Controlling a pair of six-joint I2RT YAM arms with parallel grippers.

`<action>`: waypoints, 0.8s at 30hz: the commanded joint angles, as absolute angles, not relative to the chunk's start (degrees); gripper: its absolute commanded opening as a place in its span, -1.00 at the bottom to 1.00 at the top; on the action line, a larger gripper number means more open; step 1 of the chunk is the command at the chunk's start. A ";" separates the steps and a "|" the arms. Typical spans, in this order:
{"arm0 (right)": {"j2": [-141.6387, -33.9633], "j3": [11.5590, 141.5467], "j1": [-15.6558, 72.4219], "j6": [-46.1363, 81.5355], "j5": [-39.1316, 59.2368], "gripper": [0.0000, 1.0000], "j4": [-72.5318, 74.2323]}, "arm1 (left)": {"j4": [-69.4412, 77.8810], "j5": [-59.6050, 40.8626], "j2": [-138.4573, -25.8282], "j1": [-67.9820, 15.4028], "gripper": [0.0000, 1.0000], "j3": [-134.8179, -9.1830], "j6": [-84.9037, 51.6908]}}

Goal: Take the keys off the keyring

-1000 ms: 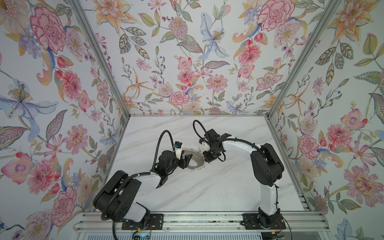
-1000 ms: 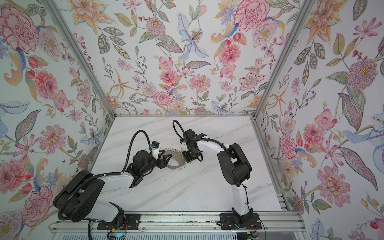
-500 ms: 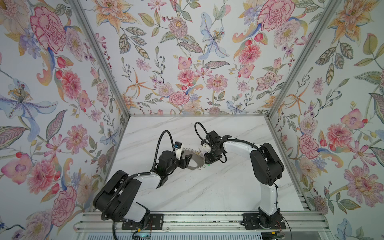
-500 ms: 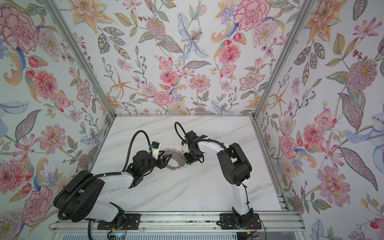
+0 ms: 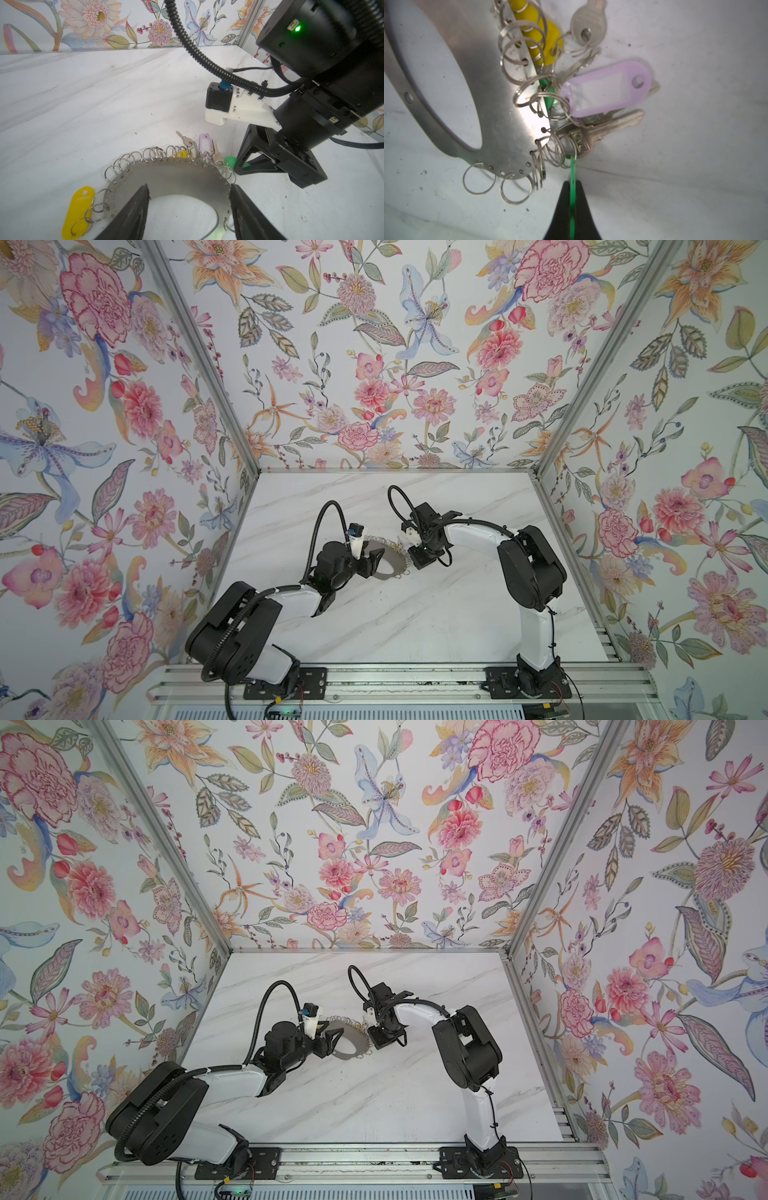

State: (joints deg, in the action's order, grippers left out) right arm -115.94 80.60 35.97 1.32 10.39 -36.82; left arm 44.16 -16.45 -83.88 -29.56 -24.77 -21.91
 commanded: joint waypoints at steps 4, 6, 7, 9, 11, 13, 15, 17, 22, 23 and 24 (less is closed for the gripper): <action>-108.89 81.50 35.84 -0.06 7.27 -0.96 -40.78 | 45.62 -17.13 -83.12 -29.17 0.29 -24.82 -22.48; -107.15 82.93 36.03 -0.65 6.59 -0.96 -42.24 | 45.87 -17.39 -83.23 -29.16 0.29 -24.90 -22.58; -106.49 83.70 36.03 -1.10 6.46 -0.96 -42.96 | 46.01 -17.47 -83.28 -29.11 0.29 -24.90 -22.66; -105.79 85.36 36.25 -1.66 6.29 -0.96 -44.35 | 46.19 -17.70 -83.38 -29.11 0.29 -25.12 -22.72; -105.32 86.53 36.40 -2.01 6.28 -0.96 -45.06 | 46.15 -18.08 -83.67 -29.10 0.29 -25.47 -22.85; -105.18 87.66 36.56 -2.46 6.56 -0.96 -45.90 | 46.29 -18.60 -84.00 -29.16 0.29 -25.90 -22.77; -104.78 88.60 36.69 -2.93 6.66 -0.95 -46.42 | 46.50 -19.18 -84.51 -29.09 0.29 -26.54 -22.83; -104.19 89.48 36.78 -3.46 6.45 -0.96 -47.13 | 46.64 -20.01 -85.14 -29.16 0.28 -27.41 -22.82; -103.54 92.40 38.62 -5.13 5.92 -0.95 -49.61 | 47.93 -22.40 -87.34 -29.43 0.26 -29.91 -23.22; -103.55 93.02 38.84 -5.41 5.67 -0.95 -50.20 | 48.28 -22.71 -87.69 -29.52 0.26 -30.31 -23.29; -103.48 93.59 39.08 -5.68 5.29 -0.95 -50.84 | 48.47 -23.16 -87.97 -29.61 0.25 -30.77 -23.39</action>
State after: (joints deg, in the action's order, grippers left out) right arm -105.67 90.80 37.82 -3.57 6.31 -47.88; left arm 45.87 -20.80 -86.98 -29.58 -28.75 -22.55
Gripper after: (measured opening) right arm 0.051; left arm 0.631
